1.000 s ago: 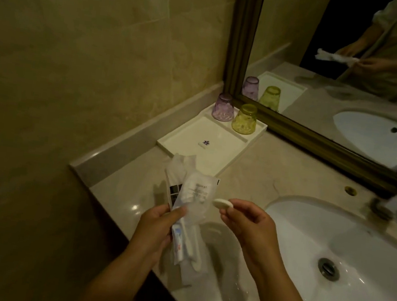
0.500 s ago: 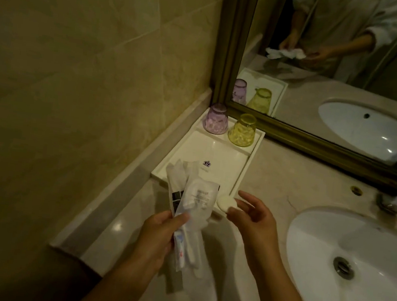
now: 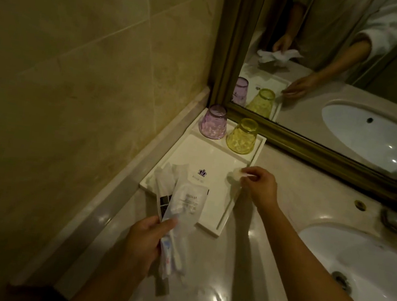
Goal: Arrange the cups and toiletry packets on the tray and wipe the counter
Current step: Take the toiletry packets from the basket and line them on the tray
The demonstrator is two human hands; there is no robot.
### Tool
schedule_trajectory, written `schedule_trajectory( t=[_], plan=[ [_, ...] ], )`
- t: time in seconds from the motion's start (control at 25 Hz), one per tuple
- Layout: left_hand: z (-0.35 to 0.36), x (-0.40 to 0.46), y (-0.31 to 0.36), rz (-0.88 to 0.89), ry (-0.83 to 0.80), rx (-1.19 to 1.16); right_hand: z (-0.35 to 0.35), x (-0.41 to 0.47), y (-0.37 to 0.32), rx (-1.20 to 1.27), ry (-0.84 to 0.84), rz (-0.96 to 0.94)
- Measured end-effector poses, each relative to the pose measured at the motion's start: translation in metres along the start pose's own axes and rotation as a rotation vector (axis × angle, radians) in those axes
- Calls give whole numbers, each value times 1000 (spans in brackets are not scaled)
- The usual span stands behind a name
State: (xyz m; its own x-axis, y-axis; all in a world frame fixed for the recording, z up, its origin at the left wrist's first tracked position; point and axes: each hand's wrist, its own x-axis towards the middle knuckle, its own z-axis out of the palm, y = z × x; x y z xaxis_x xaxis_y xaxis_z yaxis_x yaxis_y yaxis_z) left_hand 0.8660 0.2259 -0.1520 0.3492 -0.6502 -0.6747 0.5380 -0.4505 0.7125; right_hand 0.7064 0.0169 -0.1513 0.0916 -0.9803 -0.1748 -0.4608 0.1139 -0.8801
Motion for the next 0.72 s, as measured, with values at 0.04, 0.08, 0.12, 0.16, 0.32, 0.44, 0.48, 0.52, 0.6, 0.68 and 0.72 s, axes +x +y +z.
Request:
schedule_trajectory(
  t=[0.04, 0.08, 0.12, 0.16, 0.32, 0.44, 0.48, 0.52, 0.6, 0.68, 0.72],
  plan=[
    [-1, 5, 0, 1, 7, 29, 3, 10, 2, -46, -14, -32],
    [-2, 9, 1, 2, 11, 64, 5, 19, 4, -90, -29, -68],
    [-2, 12, 1, -1, 22, 95, 6, 27, 4, -132, -44, -96],
    [0, 16, 0, -4, 37, 115, 7, 34, 5, -173, -57, -121],
    [7, 22, -1, -27, 25, 180, 9, 49, 7, -337, -114, -226],
    [12, 28, 0, -36, 34, 140, 10, 51, 14, -502, -126, -383],
    [15, 30, 1, -50, 37, 128, 11, 50, 18, -563, -133, -449],
    [17, 31, 2, -67, 30, 123, 11, 48, 21, -597, -124, -494],
    [20, 33, 3, -101, -5, 128, 9, 41, 25, -565, -70, -522],
    [21, 33, 3, -94, -1, 128, 5, 32, 28, -634, 5, -661],
    [21, 33, 1, -83, 3, 118, 2, 28, 28, -655, 44, -713]
  ],
)
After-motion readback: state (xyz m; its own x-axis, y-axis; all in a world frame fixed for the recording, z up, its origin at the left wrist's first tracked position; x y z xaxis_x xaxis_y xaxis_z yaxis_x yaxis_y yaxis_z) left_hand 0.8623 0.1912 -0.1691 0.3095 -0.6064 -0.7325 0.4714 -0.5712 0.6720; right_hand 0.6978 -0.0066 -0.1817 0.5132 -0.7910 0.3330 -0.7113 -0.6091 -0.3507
